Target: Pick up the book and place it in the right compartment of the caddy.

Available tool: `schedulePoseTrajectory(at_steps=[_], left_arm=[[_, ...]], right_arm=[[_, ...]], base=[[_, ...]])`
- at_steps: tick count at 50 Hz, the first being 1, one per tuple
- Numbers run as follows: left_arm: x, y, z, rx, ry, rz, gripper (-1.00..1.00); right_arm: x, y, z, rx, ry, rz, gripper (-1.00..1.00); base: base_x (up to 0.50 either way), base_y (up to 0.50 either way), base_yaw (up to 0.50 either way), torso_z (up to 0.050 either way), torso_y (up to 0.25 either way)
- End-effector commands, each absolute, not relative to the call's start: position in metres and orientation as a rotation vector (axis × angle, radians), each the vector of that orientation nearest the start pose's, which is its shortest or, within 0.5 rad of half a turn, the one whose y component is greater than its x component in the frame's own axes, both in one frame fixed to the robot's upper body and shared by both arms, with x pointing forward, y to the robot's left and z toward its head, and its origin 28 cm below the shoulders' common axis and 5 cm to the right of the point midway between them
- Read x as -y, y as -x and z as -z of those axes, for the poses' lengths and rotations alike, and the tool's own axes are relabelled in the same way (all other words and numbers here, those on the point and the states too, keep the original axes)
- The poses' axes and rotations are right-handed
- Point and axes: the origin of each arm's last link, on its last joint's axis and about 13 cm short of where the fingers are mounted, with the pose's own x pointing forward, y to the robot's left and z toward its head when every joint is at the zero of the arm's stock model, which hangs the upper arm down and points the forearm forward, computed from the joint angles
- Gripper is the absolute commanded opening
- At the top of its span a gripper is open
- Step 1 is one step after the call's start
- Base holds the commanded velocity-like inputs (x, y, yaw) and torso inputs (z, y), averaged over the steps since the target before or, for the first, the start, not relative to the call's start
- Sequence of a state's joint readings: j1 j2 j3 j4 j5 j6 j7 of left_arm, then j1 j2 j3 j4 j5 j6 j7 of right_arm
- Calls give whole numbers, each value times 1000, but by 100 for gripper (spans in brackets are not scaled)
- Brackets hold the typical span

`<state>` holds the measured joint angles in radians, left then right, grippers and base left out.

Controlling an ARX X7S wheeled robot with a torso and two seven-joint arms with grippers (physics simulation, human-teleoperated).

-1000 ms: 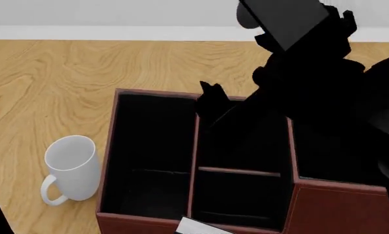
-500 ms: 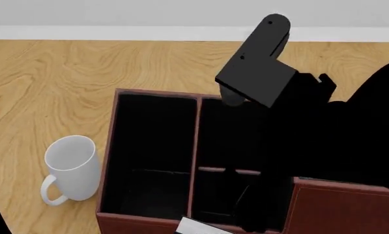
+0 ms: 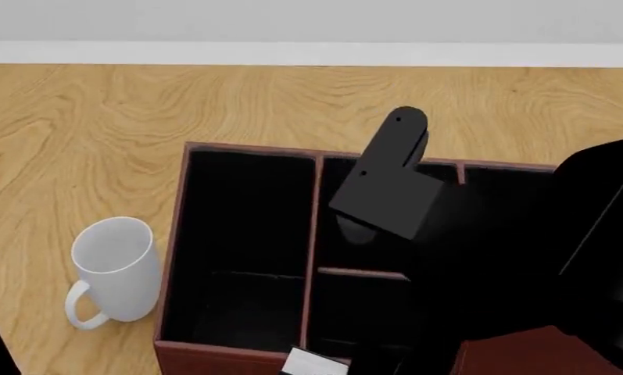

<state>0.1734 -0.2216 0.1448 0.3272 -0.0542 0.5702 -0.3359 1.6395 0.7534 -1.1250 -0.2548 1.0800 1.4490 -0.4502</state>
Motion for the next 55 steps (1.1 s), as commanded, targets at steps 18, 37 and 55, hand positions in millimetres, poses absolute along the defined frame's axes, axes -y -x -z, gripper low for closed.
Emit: schedulePoseTrajectory(at_steps=[18,37,55], left_arm=[[-213,-168,-85,691,47,-92,100],[-213,-168,-86,694,53,-90,100],[-213,-168,-86,691,59,-90,100]], right_arm=[[138,-305,-269,-852,787,-918,100],[127,-319,-251,-883,824,-952,100],[117,-326,-239,-901,852,-987,100]], base=[[0,0,0,0,0],[0,0,0,0,0],[0,0,0,0,0]])
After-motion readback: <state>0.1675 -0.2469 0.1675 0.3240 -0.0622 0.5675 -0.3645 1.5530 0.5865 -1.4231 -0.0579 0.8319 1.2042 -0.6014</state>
